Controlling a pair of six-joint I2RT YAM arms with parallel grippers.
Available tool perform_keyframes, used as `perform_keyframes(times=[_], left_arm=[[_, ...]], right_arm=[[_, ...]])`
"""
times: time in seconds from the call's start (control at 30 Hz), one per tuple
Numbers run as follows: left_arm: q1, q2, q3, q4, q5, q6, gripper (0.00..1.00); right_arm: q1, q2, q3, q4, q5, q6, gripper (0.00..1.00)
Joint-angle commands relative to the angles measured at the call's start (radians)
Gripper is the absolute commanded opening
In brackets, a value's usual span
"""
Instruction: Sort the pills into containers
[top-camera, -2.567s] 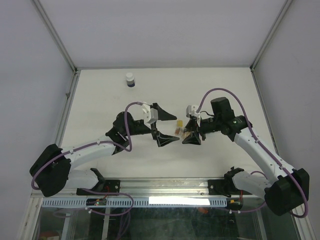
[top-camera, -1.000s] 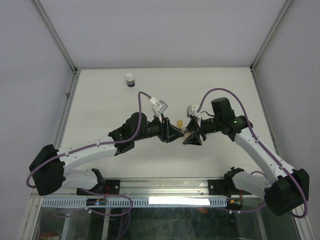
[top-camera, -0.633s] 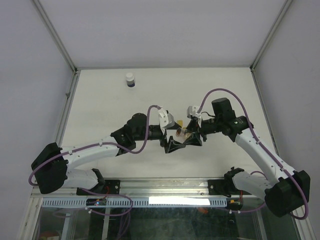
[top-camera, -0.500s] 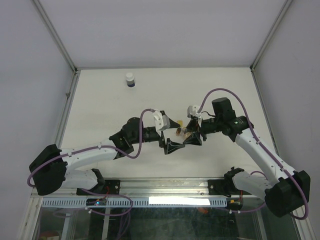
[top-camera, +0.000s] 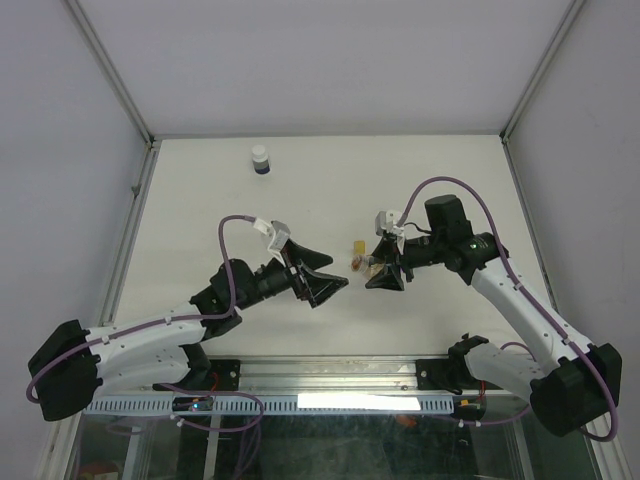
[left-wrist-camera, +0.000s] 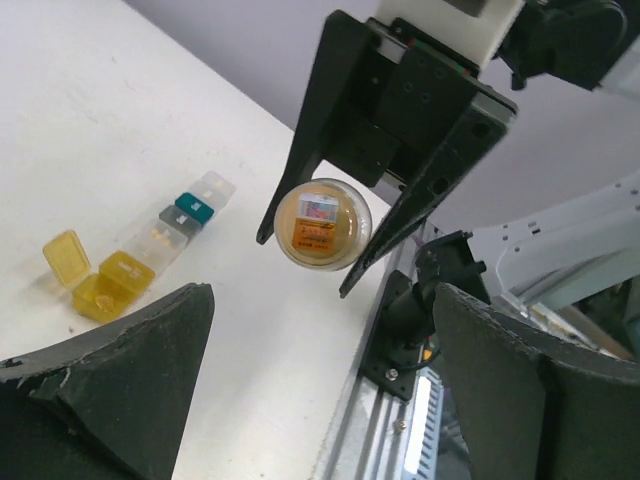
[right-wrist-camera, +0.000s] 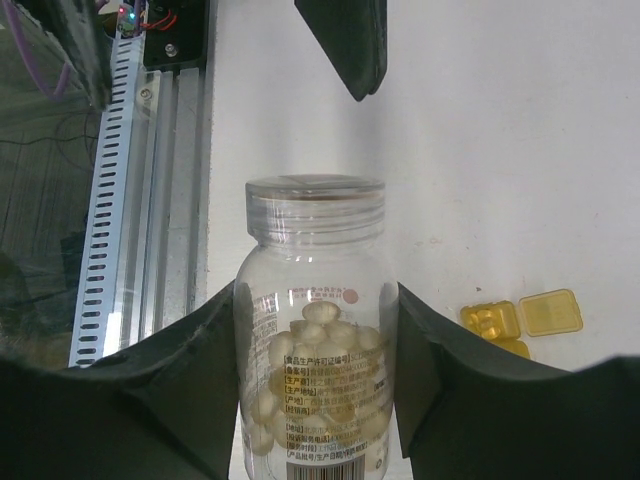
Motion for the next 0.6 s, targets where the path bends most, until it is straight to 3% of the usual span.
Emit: perform_keyframes(times=[0.0, 0.17, 0.57], left_arm=[[-0.011, 0.021, 0.123, -0.164, -0.094, -0.197, 0.91], [-0.027, 0.108, 0.268, -0.336, -0.133, -0.168, 0.84], [-0.029, 0.211, 0.355, -0.349, -0.056, -0.163, 0.68]], right_arm=[[-0.003, -0.019, 0.037, 0.043, -0.035, -0.007, 0.00], [-0.005, -0.017, 0.036, 0.044, -0.031, -0.006, 0.00], [-0.007, -0.014, 0.035, 0.044, -0.034, -0.007, 0.00]])
